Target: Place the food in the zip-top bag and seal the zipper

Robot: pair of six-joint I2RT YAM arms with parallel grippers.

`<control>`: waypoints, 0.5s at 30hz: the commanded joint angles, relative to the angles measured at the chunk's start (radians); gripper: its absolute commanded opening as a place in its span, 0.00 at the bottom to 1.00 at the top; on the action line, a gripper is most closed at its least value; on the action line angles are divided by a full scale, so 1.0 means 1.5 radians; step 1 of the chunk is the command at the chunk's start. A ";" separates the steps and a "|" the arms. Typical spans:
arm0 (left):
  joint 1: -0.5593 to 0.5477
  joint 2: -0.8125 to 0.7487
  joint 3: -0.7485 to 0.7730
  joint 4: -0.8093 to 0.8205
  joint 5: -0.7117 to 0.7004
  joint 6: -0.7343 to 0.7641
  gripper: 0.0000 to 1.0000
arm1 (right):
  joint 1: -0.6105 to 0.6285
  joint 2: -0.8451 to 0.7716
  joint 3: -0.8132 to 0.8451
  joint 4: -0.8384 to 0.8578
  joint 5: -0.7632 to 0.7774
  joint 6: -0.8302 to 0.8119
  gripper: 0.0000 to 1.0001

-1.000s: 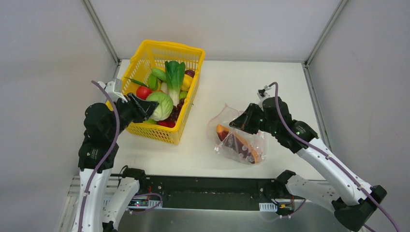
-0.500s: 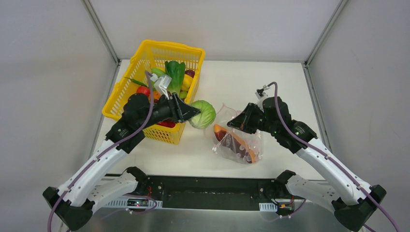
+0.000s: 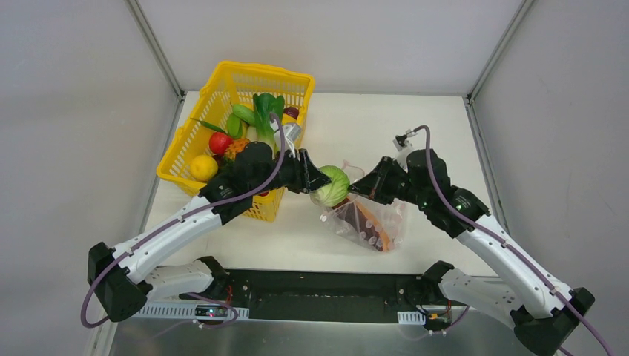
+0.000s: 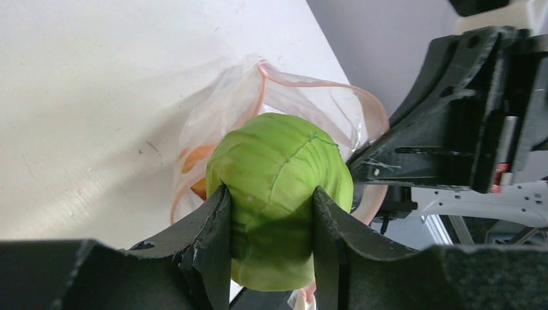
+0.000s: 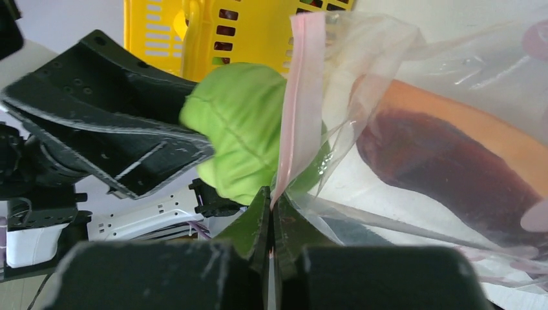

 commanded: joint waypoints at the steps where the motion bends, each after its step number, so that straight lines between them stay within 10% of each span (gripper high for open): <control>1: -0.018 0.015 0.037 0.014 -0.034 0.031 0.15 | 0.003 -0.028 -0.002 0.063 -0.010 0.006 0.00; 15: -0.058 0.006 0.072 -0.050 -0.038 0.083 0.31 | 0.003 -0.058 -0.031 0.081 0.044 0.019 0.00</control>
